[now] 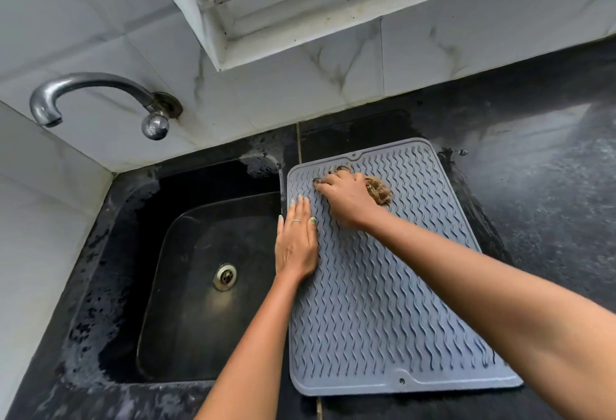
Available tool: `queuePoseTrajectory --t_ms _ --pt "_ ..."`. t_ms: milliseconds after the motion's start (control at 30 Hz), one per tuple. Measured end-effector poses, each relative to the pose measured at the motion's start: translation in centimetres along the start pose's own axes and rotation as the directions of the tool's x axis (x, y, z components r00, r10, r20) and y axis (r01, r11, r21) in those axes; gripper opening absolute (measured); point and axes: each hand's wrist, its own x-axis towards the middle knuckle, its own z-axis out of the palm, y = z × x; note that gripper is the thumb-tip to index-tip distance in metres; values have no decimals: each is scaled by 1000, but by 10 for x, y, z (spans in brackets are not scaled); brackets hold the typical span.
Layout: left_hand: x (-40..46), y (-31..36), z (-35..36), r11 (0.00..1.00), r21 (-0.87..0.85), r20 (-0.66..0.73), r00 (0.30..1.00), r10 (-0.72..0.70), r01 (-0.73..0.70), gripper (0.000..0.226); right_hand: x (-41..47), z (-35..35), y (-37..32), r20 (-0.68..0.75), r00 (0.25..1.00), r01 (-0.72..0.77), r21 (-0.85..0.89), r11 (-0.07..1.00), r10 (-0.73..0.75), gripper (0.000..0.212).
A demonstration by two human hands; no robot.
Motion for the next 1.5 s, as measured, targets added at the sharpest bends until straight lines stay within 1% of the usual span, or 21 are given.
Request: queuePoseTrajectory --t_ms 33,100,200,233,367,400,467,533,567,667,700,867,967,1000,1100,1167,1267,1333,1367,1433,1500 --pt "1 1 0 1000 18 -11 1000 -4 4 50 -2 5 -4 9 1000 -12 -37 999 12 37" --pt "3 1 1 998 57 -21 1000 -2 3 51 -21 12 -9 -64 998 14 -37 999 -16 32" --pt "4 -1 2 996 92 -20 1000 -14 15 51 -76 21 -13 -200 970 146 36 989 -136 41" --pt "3 0 2 995 96 -23 1000 -17 19 51 -96 20 -17 -201 966 174 57 983 -160 41" --pt "3 5 1 987 163 -1 1000 -15 14 52 -126 17 -27 26 963 262 108 959 -267 26" --pt "2 5 -1 987 159 3 1000 -9 9 52 -123 9 -26 34 965 251 170 953 -260 26" --pt "-3 5 -3 997 72 6 1000 16 -16 52 -105 1 -20 -92 980 197 300 933 -177 27" --pt "-17 8 -2 998 -35 -12 999 45 -45 52 -75 -4 -8 -238 971 110 332 937 -30 23" --pt "-27 9 0 997 -53 -12 998 59 -59 52 -57 -4 -2 -255 966 50 307 951 32 21" --pt "-41 12 6 996 -26 -21 997 79 -80 53 -23 2 5 -115 980 -143 143 979 160 29" --pt "-38 11 6 997 -14 -30 997 73 -74 53 -22 7 2 -122 975 -173 114 978 187 28" --pt "-36 8 11 998 33 -28 998 57 -57 53 -95 35 -22 -345 929 -99 121 988 135 20" --pt "-35 8 12 997 43 -22 998 63 -62 53 -142 37 -32 -364 929 -4 174 985 69 21" --pt "-35 10 11 997 37 -19 998 63 -62 53 -148 34 -34 -358 930 -9 213 977 87 20" --pt "-40 12 9 999 -26 -22 999 46 -46 53 -127 15 -34 -335 905 -106 419 902 262 23" --pt "-50 13 11 997 -67 -37 999 29 -31 52 -95 4 -26 -355 880 -126 468 875 317 21" --pt "-61 16 13 994 -107 -45 999 26 -31 52 -60 4 -19 -206 954 -160 262 952 217 30" --pt "-62 17 12 994 -100 -52 998 27 -32 52 -63 14 -23 -161 968 -174 110 979 190 30" --pt "-61 16 11 997 -76 -57 998 27 -31 52 -72 19 -28 -192 965 -167 85 982 180 30" --pt "-62 14 11 999 -22 -50 998 34 -35 52 -106 28 -40 -253 958 -104 142 984 138 36" --pt "-65 14 11 999 -4 -50 998 40 -40 53 -143 35 -48 -319 944 -29 174 984 84 32"
